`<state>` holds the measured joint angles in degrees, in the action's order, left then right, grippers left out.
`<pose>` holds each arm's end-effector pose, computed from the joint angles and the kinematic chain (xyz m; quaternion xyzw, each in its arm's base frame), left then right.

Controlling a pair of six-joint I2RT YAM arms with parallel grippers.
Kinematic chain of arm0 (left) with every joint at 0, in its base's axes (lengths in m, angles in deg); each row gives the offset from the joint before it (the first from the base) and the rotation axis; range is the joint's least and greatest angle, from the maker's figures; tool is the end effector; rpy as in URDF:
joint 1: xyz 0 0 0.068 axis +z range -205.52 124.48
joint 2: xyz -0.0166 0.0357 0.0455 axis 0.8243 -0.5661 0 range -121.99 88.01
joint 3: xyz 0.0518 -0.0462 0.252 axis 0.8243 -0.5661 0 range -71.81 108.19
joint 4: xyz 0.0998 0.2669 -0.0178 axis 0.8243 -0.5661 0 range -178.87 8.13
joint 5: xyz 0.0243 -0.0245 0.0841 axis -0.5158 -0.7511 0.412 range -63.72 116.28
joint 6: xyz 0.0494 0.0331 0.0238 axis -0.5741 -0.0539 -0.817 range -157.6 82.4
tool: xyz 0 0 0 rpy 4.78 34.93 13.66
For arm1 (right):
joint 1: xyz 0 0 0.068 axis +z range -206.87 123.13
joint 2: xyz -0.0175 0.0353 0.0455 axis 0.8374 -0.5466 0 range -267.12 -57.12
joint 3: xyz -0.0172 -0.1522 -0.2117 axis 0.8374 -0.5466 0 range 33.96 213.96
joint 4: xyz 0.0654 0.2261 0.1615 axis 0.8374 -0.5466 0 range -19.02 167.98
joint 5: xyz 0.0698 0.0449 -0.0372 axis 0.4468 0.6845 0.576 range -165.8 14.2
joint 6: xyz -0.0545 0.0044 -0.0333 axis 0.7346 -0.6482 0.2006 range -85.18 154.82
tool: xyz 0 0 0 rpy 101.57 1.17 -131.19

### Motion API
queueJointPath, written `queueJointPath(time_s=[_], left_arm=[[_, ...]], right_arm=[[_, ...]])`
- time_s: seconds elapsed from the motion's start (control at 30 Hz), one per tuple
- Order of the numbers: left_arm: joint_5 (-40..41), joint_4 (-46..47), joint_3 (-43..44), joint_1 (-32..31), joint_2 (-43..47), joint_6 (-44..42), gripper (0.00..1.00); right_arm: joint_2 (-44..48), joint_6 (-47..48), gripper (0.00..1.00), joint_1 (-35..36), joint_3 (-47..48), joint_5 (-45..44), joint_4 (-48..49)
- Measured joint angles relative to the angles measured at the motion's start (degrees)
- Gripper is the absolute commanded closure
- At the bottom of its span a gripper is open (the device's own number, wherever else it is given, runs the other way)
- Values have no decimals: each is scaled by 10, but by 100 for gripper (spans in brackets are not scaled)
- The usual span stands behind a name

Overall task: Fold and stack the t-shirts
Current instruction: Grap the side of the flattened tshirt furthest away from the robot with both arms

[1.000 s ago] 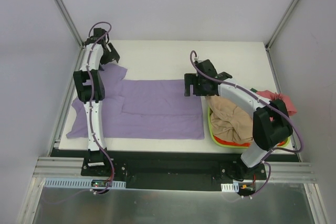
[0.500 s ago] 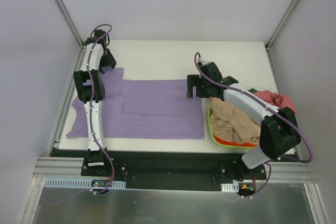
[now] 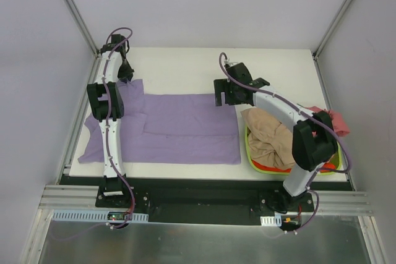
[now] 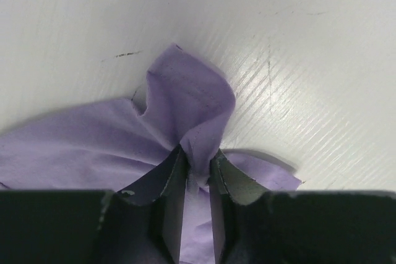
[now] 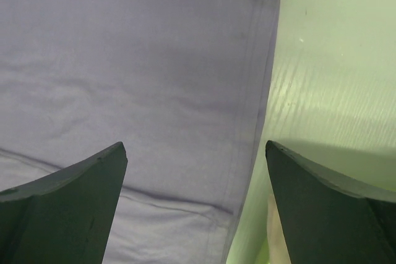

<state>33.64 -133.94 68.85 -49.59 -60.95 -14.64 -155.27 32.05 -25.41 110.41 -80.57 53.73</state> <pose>0.5696 0.0655 0.1568 -0.2565 0.9302 0.0235 0.2616 0.3561 0.2131 0.2300 -0.2144 0.9012 0.0734 0.3694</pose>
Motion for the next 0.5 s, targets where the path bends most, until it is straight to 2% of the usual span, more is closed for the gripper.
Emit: queueJointPath(time_s=[0.03,0.17,0.5], left_arm=[[0,2,0,0,0,0,84],[-6,8,0,0,0,-3,100],[-32,19,-7,0,2,-30,100]], right_arm=[[-8,2,4,0,9,-1,1],[-75,4,4,-2,85,-14,-18],[-300,-4,1,-31,348,-68,-103]])
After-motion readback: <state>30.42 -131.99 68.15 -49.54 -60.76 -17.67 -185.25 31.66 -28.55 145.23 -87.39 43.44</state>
